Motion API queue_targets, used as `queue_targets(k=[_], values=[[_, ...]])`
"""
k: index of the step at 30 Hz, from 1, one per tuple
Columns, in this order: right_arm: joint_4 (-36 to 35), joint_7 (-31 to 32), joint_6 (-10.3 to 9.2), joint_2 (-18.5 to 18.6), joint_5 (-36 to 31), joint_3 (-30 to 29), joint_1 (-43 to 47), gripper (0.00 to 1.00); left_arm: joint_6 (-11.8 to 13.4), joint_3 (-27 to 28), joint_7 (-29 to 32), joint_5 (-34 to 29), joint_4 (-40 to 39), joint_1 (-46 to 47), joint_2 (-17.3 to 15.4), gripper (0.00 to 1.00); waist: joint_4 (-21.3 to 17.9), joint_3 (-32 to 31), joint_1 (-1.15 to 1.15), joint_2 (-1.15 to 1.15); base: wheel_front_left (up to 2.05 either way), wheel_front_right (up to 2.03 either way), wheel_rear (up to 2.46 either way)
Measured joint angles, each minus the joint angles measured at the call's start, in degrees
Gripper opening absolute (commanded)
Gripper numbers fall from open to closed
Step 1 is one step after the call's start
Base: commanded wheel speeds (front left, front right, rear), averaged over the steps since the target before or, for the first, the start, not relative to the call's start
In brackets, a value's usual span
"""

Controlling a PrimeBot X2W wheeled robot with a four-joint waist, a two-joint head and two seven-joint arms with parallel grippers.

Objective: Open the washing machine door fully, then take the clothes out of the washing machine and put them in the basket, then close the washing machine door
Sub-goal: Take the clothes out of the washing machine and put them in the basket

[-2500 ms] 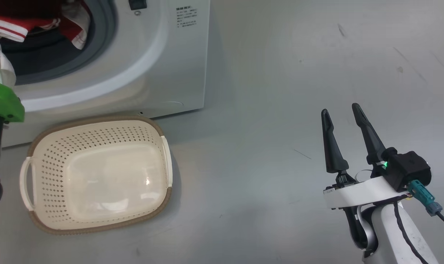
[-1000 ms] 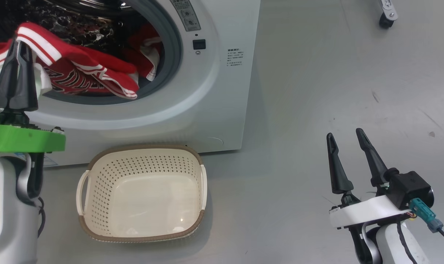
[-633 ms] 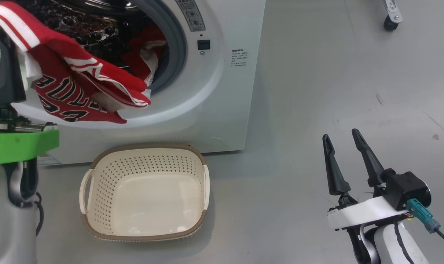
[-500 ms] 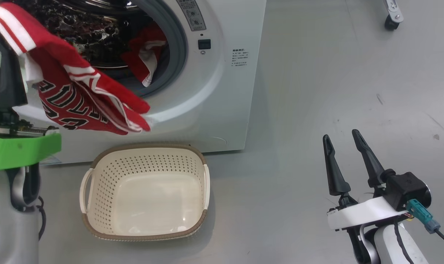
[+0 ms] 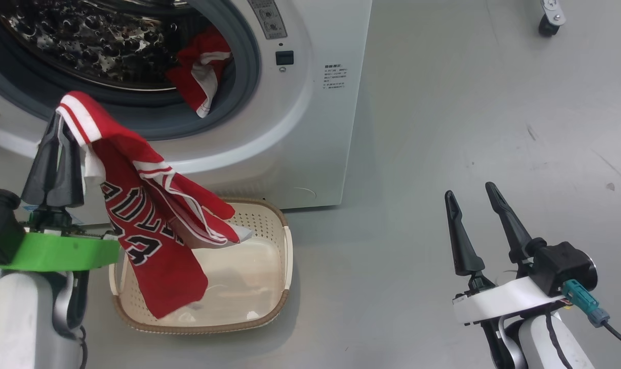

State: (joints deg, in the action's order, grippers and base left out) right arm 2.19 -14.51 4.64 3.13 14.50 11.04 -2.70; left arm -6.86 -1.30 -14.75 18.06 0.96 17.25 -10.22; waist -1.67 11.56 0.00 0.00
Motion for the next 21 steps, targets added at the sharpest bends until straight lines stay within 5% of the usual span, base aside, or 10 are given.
queue_targets(k=[21], values=[[0.4, 0.0, 0.79, -0.2, -0.2, 4.2, -0.4, 1.0, -0.1, -5.1, 0.0, -0.6, 12.5, -4.2, -1.2, 0.0, -2.4, 4.0, 0.0, 0.0, 0.0, 0.0, 0.0]])
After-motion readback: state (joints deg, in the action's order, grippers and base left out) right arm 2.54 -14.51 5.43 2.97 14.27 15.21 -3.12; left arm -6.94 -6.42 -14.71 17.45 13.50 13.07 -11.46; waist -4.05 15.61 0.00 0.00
